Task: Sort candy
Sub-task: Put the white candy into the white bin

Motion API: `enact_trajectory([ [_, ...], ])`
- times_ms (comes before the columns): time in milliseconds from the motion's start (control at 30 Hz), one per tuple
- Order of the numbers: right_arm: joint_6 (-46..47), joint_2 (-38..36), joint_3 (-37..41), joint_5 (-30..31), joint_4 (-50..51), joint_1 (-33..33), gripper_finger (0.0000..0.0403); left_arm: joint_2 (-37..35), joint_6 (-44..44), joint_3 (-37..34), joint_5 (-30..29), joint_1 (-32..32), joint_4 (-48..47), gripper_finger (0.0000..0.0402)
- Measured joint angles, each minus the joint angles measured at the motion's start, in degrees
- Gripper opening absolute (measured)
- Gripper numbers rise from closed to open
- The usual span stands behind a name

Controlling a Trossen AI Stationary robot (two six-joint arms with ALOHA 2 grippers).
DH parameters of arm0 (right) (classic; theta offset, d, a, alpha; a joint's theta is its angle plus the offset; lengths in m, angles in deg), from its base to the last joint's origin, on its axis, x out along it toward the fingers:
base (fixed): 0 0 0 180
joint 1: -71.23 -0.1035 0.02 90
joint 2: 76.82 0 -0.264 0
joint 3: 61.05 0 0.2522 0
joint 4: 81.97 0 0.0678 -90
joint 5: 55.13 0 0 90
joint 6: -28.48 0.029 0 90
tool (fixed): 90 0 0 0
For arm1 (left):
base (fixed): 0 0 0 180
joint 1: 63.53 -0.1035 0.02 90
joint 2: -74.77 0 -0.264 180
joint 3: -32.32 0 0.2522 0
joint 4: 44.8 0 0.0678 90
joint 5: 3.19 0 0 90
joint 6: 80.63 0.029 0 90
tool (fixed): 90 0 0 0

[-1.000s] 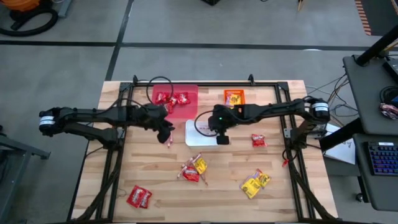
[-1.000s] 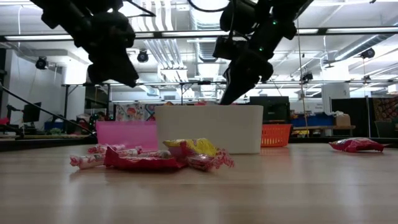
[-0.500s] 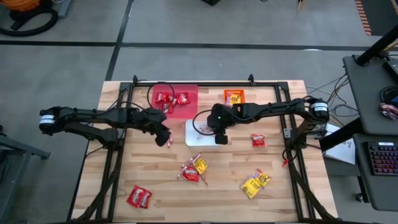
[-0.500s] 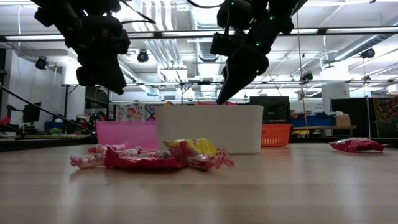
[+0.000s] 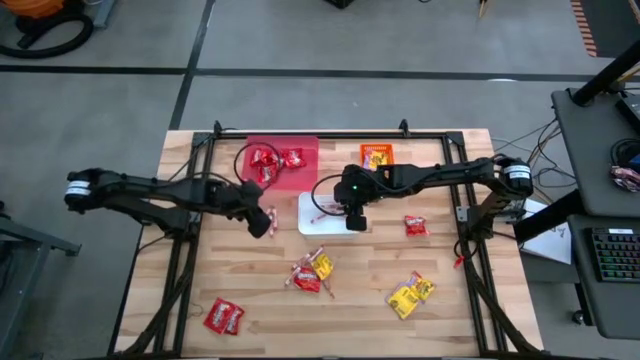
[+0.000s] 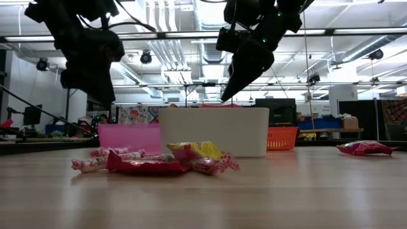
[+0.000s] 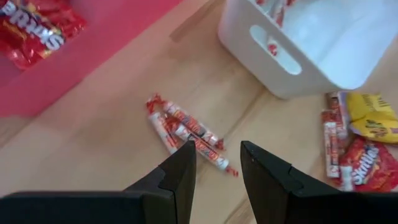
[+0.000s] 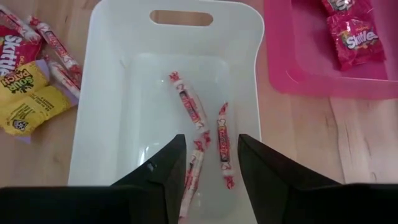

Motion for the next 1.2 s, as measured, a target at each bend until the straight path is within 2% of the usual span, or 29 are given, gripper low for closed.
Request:
enact_trajectory([
  [367,0.00,0.00,0.00,0.00,-0.09,0.00,0.0138,11.80,-6.14,-0.02,-1.31,2.02,0.14,0.0110],
  [633,0.00,0.00,0.02,0.00,-0.09,0.00,0.0139,19.01,-6.78,-0.04,-1.91,2.08,0.91,0.0110],
  [1067,0.51,0.00,0.07,0.02,-0.09,0.00,0.0137,24.94,-6.50,-0.07,-3.02,2.06,3.78,0.0109],
  [1200,0.93,0.00,0.07,0.00,-0.09,-0.02,0.0135,25.76,-6.44,0.04,-3.21,2.08,4.14,0.0090],
])
